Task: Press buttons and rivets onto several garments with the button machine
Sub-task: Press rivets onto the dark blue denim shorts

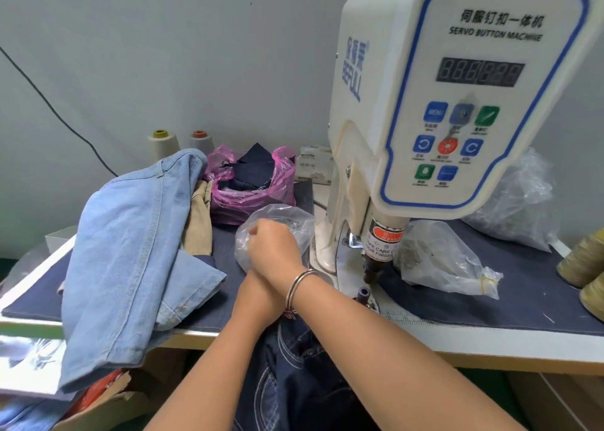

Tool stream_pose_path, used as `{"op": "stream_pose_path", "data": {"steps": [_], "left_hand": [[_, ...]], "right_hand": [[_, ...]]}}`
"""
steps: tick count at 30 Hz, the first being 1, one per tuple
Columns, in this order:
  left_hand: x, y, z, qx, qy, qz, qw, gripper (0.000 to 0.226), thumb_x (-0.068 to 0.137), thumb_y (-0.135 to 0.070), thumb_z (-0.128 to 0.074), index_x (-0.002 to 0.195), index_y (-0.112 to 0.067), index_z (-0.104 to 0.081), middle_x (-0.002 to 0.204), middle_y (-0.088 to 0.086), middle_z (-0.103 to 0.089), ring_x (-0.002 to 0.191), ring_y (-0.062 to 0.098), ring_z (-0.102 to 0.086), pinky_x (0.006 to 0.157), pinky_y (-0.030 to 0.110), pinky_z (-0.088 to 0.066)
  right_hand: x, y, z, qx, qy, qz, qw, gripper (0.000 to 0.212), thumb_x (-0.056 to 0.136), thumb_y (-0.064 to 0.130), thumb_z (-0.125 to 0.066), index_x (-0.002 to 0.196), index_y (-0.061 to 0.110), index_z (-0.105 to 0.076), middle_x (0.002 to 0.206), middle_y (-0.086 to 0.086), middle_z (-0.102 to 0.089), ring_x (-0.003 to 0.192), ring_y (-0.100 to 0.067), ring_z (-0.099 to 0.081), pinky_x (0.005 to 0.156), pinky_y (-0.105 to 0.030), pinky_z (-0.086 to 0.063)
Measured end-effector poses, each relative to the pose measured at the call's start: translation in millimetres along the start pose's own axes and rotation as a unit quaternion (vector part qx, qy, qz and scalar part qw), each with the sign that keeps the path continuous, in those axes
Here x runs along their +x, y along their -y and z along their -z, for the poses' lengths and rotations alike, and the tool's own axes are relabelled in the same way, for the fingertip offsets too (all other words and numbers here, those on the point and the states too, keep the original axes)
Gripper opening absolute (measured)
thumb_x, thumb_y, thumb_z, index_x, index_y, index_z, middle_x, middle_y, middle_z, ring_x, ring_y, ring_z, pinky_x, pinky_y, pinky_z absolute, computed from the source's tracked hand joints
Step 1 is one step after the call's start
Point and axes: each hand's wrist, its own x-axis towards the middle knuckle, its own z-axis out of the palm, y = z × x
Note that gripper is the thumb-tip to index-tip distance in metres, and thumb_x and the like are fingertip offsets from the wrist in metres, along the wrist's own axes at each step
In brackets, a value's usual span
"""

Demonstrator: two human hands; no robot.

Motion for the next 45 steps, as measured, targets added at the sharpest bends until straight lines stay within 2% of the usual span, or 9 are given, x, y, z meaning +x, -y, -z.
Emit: {"op": "stream_pose_path", "data": {"steps": [7,11,18,22,27,30,33,42,45], "left_hand": [[0,-1,9,-0.104,-0.002,0.04,0.994,0.014,0.091,-0.009,-0.052,0.095,-0.007,-0.065,0.1,0.018,-0.066,0.101,0.034,-0.061,0.079,0.032,-0.046],[0,-6,10,-0.134,0.012,0.079,0.988,0.027,0.091,-0.011,-0.049,0.068,-0.024,-0.052,0.084,0.008,-0.061,0.095,0.033,-0.063,0.073,0.03,-0.043],[1,-6,9,-0.2,0.013,0.125,0.972,0.029,0.094,-0.005,-0.046,0.07,-0.018,-0.056,0.106,0.023,-0.065,0.108,0.038,-0.058,0.086,0.037,-0.046],[4,-6,8,-0.219,0.007,0.16,0.963,0.023,0.096,0.0,-0.043,0.101,0.002,-0.065,0.116,0.025,-0.063,0.118,0.038,-0.054,0.098,0.038,-0.042],[-2,-7,11,-0.129,0.032,0.101,0.986,0.03,0.094,-0.006,-0.045,0.067,-0.017,-0.049,0.09,0.012,-0.063,0.099,0.032,-0.06,0.075,0.028,-0.04],[-4,-7,13,-0.118,0.022,0.093,0.988,0.032,0.093,-0.008,-0.047,0.063,-0.02,-0.047,0.068,-0.002,-0.05,0.08,0.024,-0.054,0.07,0.027,-0.039],[-7,-9,15,-0.122,0.019,0.078,0.989,0.03,0.092,-0.011,-0.049,0.064,-0.023,-0.048,0.071,-0.001,-0.053,0.073,0.02,-0.052,0.069,0.028,-0.041],[-19,-21,24,-0.137,0.05,0.061,0.987,0.015,0.066,-0.035,-0.038,0.061,-0.027,-0.05,0.077,0.003,-0.06,0.088,0.031,-0.064,0.075,0.034,-0.049],[-19,-23,23,-0.196,0.005,0.129,0.972,0.027,0.086,-0.022,-0.042,0.06,-0.019,-0.049,0.081,0.007,-0.064,0.1,0.033,-0.062,0.085,0.034,-0.047]], "right_hand": [[26,-7,-17,-0.125,-0.006,-0.023,0.992,0.032,0.091,0.002,-0.044,0.114,0.008,-0.065,0.116,-0.015,-0.063,0.108,-0.033,-0.059,0.082,-0.035,-0.047],[38,-11,-14,-0.195,0.028,-0.007,0.98,0.036,0.091,0.002,-0.046,0.12,0.014,-0.063,0.121,-0.013,-0.061,0.112,-0.031,-0.058,0.084,-0.036,-0.047],[43,-5,-16,-0.285,0.021,0.043,0.957,0.031,0.09,0.001,-0.051,0.119,0.007,-0.06,0.118,-0.011,-0.063,0.11,-0.029,-0.06,0.075,-0.035,-0.045],[42,-3,-18,-0.314,0.012,0.064,0.947,0.03,0.089,0.002,-0.051,0.117,0.008,-0.061,0.117,-0.01,-0.063,0.108,-0.029,-0.061,0.074,-0.034,-0.043],[42,-5,-19,-0.318,0.015,0.074,0.945,0.029,0.087,0.005,-0.054,0.115,0.008,-0.061,0.116,-0.01,-0.063,0.107,-0.029,-0.061,0.072,-0.034,-0.04],[43,-6,-19,-0.318,0.021,0.08,0.945,0.03,0.087,0.005,-0.054,0.116,0.007,-0.06,0.117,-0.01,-0.063,0.109,-0.029,-0.06,0.079,-0.035,-0.044],[44,-6,-20,-0.311,0.011,0.088,0.946,0.029,0.087,0.002,-0.053,0.115,0.007,-0.06,0.116,-0.01,-0.063,0.108,-0.029,-0.061,0.075,-0.034,-0.041],[42,-16,-20,-0.306,-0.014,0.083,0.948,0.031,0.087,0.004,-0.053,0.117,0.007,-0.059,0.113,-0.009,-0.065,0.106,-0.029,-0.062,0.081,-0.035,-0.045],[43,-17,-20,-0.335,-0.007,0.096,0.937,0.032,0.087,0.006,-0.054,0.118,0.009,-0.058,0.113,-0.008,-0.065,0.106,-0.027,-0.062,0.076,-0.034,-0.043]]}}
